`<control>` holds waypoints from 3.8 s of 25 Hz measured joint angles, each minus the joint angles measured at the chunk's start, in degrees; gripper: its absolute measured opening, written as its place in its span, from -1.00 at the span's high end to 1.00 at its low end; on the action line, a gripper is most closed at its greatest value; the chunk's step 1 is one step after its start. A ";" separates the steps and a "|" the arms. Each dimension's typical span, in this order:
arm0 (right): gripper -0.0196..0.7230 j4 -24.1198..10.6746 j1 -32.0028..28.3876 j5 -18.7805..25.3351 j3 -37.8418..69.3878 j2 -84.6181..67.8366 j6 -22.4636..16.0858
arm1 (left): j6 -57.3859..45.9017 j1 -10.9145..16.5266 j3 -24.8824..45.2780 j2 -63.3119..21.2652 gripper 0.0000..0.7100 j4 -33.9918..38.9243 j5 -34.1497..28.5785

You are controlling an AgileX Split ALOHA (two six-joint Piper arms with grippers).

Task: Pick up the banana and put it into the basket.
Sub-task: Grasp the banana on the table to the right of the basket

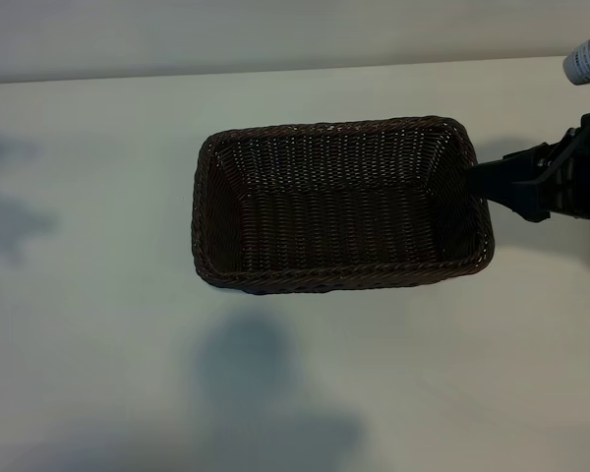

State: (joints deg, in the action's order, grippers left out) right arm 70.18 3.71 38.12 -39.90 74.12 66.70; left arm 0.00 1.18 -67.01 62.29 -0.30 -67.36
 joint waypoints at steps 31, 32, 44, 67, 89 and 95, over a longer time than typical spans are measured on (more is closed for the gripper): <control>-0.51 0.00 0.00 -1.20 0.00 0.00 0.00 | 0.47 0.00 38.26 -44.67 -0.26 0.30 7.53; -0.51 0.00 0.00 -1.24 0.00 0.00 0.00 | 0.47 0.00 38.26 -44.75 -0.26 0.30 7.53; -0.51 -3.97 0.00 -0.18 -4.85 0.22 -7.84 | 0.47 0.00 38.13 -62.71 -0.26 -0.04 7.08; -0.51 -64.49 -0.33 15.94 -37.88 23.19 -57.27 | 0.64 0.00 38.35 -62.71 -0.26 -0.04 7.13; -0.51 -64.26 -8.68 17.35 -38.23 35.75 -54.38 | 0.64 0.00 38.35 -62.71 -0.26 -0.04 7.13; -0.51 -64.69 -8.68 15.16 -38.23 37.74 -54.25 | 0.64 0.00 38.35 -62.71 -0.26 -0.04 7.13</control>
State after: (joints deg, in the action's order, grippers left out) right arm 5.49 -4.97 53.27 -78.12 111.86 12.45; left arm 0.64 1.18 -28.65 -0.42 -0.35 -60.23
